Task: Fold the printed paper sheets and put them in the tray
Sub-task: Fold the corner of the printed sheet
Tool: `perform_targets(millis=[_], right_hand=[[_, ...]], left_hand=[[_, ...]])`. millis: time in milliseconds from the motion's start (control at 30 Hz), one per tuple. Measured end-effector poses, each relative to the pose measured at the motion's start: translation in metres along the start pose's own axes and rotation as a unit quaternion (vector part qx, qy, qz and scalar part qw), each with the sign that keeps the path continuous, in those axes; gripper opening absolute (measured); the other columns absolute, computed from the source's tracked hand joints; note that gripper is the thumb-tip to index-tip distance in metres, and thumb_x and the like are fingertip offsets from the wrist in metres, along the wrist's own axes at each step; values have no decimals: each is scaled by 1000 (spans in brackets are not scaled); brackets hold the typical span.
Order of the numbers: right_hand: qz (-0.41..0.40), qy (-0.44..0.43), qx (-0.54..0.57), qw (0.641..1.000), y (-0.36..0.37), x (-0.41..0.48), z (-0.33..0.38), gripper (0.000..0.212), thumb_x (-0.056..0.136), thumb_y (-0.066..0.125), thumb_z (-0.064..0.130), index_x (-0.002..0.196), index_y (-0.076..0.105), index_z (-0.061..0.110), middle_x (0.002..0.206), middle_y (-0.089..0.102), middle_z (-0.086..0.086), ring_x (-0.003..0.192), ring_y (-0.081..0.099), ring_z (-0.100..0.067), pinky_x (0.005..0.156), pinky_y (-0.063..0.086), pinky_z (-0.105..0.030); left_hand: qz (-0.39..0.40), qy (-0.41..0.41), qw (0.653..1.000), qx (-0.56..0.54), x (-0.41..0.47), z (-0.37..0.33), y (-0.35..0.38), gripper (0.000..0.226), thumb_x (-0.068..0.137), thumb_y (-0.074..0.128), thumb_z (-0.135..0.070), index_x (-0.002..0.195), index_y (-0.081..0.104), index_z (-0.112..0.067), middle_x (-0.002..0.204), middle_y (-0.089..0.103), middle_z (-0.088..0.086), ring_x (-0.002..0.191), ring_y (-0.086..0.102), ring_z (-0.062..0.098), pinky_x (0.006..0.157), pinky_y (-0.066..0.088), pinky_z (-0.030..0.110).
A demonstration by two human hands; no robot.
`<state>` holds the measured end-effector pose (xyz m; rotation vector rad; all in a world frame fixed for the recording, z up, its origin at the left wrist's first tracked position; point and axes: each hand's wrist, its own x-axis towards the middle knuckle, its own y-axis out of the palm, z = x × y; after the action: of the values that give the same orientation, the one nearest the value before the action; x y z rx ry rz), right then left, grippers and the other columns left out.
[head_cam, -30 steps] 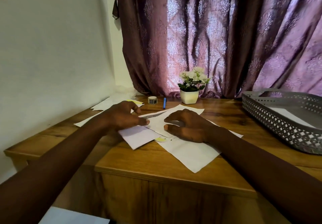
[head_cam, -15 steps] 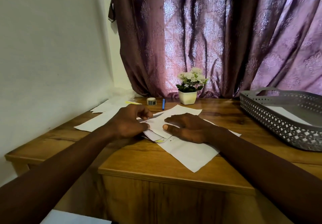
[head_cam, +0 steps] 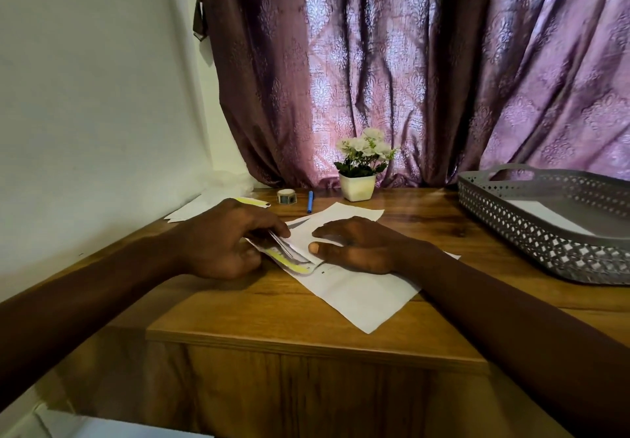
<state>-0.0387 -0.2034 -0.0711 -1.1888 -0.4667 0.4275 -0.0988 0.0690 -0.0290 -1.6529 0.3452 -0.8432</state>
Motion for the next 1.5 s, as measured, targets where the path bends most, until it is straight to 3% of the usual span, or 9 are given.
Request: perform_targets(millis=[267, 400, 533, 667, 867, 1000, 1167, 1367, 1500], right_hand=[[-11, -7, 28, 1000, 1, 1, 3, 85, 82, 33, 93, 146, 53, 41, 158, 49, 10, 143, 44, -18, 118, 35, -48], [-25, -8, 41, 999, 0, 1, 5, 81, 84, 35, 90, 143, 57, 38, 153, 55, 5, 137, 50, -19, 114, 40, -47], [-64, -23, 83, 994, -4, -5, 8, 66, 92, 42, 79, 138, 63, 36, 144, 62, 4, 127, 56, -17, 108, 45, -45], [-91, -28, 40, 995, -8, -8, 8, 67, 95, 38, 78, 142, 59, 35, 154, 53, 5, 140, 46, -16, 112, 37, -41], [-23, 10, 28, 999, -5, -1, 0, 76, 88, 29, 89, 145, 54, 45, 156, 52, 4, 135, 52, -22, 112, 43, -47], [-48, -2, 72, 996, -6, 2, -1, 76, 88, 32, 88, 142, 58, 41, 147, 60, 6, 124, 58, -18, 106, 47, -41], [-62, -37, 74, 995, -7, 0, -1, 65, 89, 41, 84, 134, 65, 43, 143, 62, 10, 122, 59, -13, 105, 48, -42], [-60, -24, 54, 996, -2, 12, -12, 85, 76, 33, 100, 135, 62, 46, 144, 61, 11, 125, 59, -13, 106, 49, -45], [-83, -58, 61, 993, -2, 10, -8, 55, 89, 39, 85, 117, 69, 48, 132, 64, 19, 117, 59, -5, 101, 48, -37]], left_hand=[[-40, 146, 938, 311, 7, 4, 15, 26, 91, 62, -42, 113, 73, -34, 111, 76, -9, 101, 72, 18, 76, 61, 38], [8, 132, 944, 302, 17, -3, 26, 28, 87, 78, -30, 115, 74, -32, 106, 76, -6, 96, 73, 17, 72, 59, 30], [-87, 121, 941, 303, 23, -9, 33, 31, 67, 94, -22, 88, 71, -21, 78, 69, 2, 63, 66, 22, 48, 46, 27], [-135, 132, 936, 295, 36, -5, 34, 46, 52, 100, -17, 80, 63, -16, 75, 65, 7, 59, 58, 24, 55, 28, 24], [-117, 198, 932, 279, 38, 12, 41, 38, 81, 76, -37, 114, 68, -20, 108, 72, 7, 85, 71, 24, 56, 51, 26], [-135, 210, 918, 308, 49, 11, 41, 38, 67, 93, -20, 99, 75, -15, 94, 74, 8, 75, 72, 25, 52, 52, 28], [-213, 175, 920, 278, 67, 12, 48, 24, 87, 65, -39, 87, 69, -15, 79, 72, 7, 65, 67, 28, 52, 42, 27], [-148, 154, 953, 214, 64, 26, 54, 39, 72, 83, -36, 108, 73, -23, 103, 77, 3, 87, 74, 27, 65, 56, 33], [-190, 153, 943, 225, 65, 23, 61, 18, 79, 79, -34, 92, 73, -23, 88, 74, 2, 75, 70, 27, 57, 51, 32]])
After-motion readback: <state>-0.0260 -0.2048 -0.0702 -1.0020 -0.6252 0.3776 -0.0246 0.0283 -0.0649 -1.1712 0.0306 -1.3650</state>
